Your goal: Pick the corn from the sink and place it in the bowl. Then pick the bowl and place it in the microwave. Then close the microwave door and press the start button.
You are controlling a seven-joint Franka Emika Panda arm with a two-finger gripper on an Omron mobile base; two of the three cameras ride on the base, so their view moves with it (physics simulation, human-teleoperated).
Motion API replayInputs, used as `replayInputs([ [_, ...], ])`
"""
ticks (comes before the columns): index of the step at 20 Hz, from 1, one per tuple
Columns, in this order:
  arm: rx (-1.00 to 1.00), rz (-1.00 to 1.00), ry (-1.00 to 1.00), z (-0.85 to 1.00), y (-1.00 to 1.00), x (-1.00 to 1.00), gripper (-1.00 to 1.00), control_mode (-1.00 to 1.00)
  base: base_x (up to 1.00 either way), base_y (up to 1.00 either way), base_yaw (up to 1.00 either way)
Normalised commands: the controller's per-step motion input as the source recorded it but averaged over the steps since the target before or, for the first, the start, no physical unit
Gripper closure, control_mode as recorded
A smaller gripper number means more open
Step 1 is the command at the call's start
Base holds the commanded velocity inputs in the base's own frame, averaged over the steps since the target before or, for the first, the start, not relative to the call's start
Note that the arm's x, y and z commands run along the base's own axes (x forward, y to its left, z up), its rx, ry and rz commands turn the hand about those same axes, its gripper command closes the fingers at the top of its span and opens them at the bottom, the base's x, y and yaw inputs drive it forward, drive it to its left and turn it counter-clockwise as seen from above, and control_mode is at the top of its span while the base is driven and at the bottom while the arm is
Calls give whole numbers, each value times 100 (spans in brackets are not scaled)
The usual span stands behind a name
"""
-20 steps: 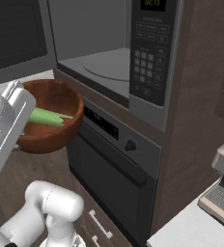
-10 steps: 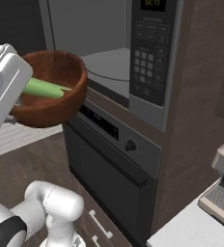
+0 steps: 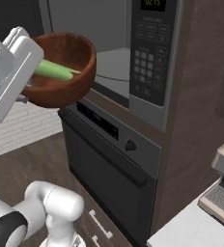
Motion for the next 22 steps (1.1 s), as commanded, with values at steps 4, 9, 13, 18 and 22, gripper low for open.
replayInputs([
  [4, 0, -7, -23, 4, 0, 36, 100, -100, 0, 0, 0],
  [9, 0, -3, -2, 0, 0, 54, 100, -100, 0, 0, 0],
  [13, 0, -4, -10, 9, -1, 46, 100, -100, 0, 0, 0],
  [18, 0, -9, -17, 24, -3, 38, 100, -100, 0, 0, 0],
  [22, 0, -11, 0, 11, -11, 47, 100, -100, 0, 0, 0],
])
